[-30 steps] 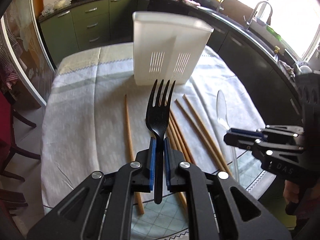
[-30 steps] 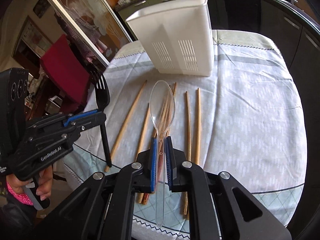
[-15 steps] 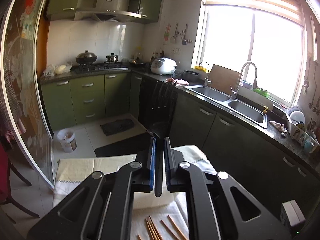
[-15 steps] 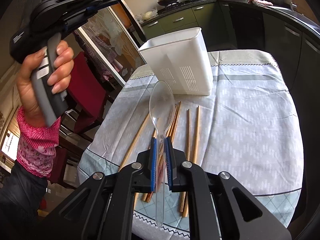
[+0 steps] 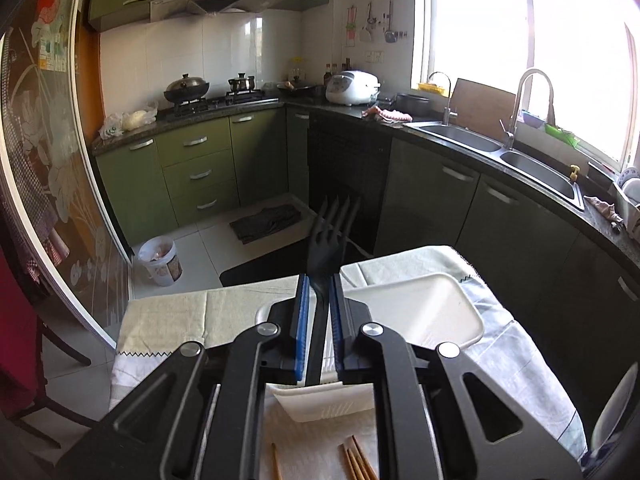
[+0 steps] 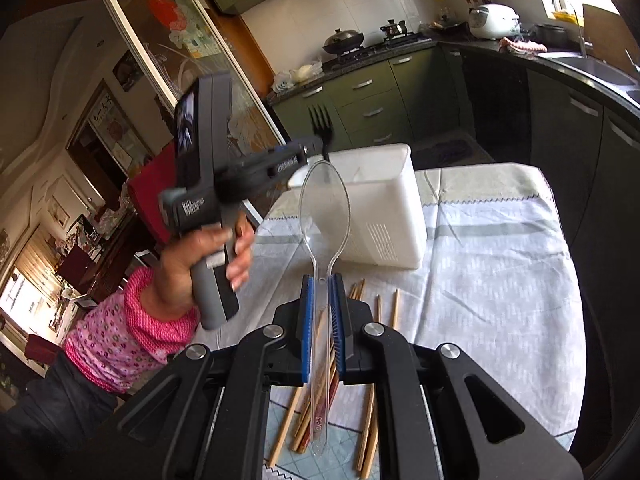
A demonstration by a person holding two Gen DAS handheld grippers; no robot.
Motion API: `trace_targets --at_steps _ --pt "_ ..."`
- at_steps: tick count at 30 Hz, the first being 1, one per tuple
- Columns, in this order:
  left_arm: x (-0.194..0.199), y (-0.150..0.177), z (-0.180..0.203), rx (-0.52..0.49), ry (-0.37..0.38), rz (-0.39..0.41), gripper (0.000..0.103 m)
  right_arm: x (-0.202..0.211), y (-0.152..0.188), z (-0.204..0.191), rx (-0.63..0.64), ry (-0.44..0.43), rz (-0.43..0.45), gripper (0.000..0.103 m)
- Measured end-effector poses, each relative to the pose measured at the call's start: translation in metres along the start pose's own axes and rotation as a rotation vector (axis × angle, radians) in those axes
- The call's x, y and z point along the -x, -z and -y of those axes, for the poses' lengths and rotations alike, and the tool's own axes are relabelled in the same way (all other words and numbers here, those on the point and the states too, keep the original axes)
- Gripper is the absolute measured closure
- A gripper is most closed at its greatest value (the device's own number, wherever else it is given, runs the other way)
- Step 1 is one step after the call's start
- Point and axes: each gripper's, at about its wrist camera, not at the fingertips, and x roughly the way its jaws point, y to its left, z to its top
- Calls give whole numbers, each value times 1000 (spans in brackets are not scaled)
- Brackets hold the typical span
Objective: Organize utensils
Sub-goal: 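Drop the fork into the white holder with the left gripper while the right gripper drops the spoon in, then grasp a wooden chopstick with the left gripper while the right gripper grasps another chopstick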
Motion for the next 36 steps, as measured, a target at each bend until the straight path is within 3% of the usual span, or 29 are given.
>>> trace_targets --at_steps 3,7,11,14,17,24,31,33,36 --pt "5 4 -8 13 11 -6 88 2 -36 -10 32 37 95 93" --pt "29 11 -18 31 27 3 75 0 -89 -19 36 73 256 93" --pt "57 24 -28 30 38 -12 74 -19 -129 -24 60 177 406 93" --pt "72 39 -35 29 37 -40 74 -46 -143 -21 81 261 472 93" --pt "79 56 -43 41 42 -90 73 -77 -139 -13 119 331 482 93" --pt "76 90 -59 65 45 -193 72 -119 -109 13 109 331 405 93" --pt "61 102 -57 68 52 -269 71 -128 -73 20 159 363 326 82" --pt "56 106 -53 69 58 -305 70 -123 -64 18 170 381 327 74" --pt "46 113 -49 71 57 -373 67 -104 -52 14 192 407 360 73"
